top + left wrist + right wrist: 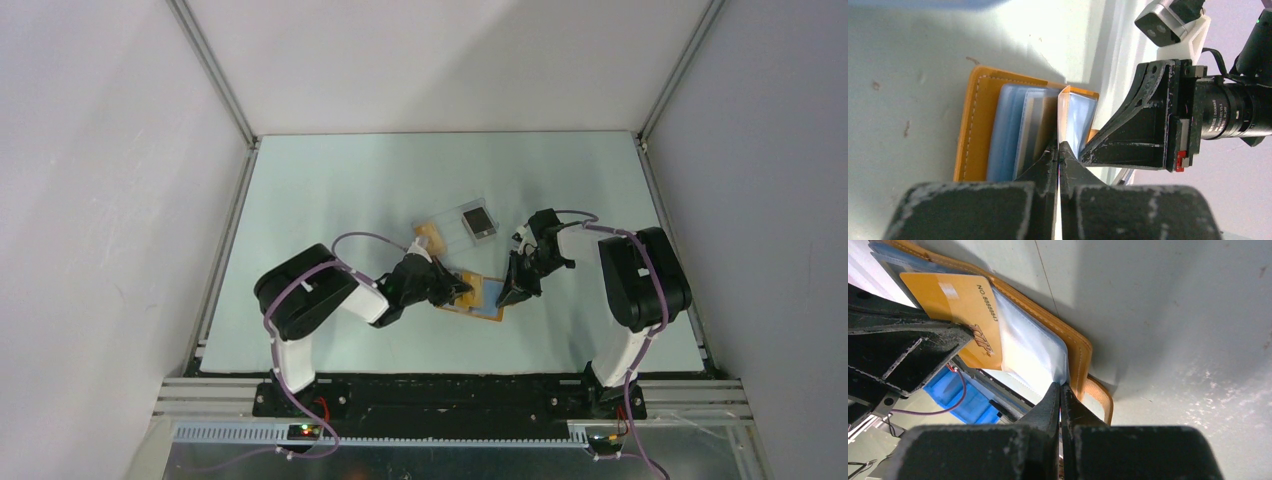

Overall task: Put the credit cards into the card holder
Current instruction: Insert the credit card into the card holder.

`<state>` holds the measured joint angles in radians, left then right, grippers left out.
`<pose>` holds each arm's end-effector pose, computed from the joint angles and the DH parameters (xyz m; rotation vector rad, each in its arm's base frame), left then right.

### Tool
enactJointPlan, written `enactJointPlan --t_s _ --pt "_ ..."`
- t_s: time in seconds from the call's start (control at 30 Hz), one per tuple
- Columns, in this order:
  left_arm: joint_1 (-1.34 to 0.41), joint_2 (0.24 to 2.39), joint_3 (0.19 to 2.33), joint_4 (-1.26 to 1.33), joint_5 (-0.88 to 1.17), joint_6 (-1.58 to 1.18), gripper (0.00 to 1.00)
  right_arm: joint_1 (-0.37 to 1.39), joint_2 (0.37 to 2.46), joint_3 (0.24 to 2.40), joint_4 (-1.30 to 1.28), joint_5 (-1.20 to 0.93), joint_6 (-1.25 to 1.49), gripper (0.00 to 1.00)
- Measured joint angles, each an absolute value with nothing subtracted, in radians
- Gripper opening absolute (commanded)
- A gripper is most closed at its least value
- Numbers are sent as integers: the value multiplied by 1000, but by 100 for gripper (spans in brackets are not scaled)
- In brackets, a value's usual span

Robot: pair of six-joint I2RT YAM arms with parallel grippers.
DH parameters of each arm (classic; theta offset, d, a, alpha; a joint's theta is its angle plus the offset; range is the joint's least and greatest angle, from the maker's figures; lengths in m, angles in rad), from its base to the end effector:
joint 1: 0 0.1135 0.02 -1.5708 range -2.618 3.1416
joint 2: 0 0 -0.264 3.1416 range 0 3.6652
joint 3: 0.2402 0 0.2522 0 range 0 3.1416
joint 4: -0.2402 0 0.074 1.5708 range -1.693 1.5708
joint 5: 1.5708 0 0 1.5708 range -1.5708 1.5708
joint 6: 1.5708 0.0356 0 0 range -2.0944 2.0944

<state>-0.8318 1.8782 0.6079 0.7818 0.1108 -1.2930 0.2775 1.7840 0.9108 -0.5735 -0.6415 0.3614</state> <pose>0.2169 -0.2438 0.0976 -0.4669 2.3360 -1.3142 0.2749 0.1004 0.1206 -0.0618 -2.8969 -0.9702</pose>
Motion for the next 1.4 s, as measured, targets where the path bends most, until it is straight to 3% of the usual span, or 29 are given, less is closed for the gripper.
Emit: enactJointPlan --t_s 0.53,1.4 --pt "-833 1818 572 722 154 -1283 0 278 1786 911 -575 -645 357 0" --pt "-794 1884 738 553 352 -1140 0 278 1790 911 -576 -655 340 0"
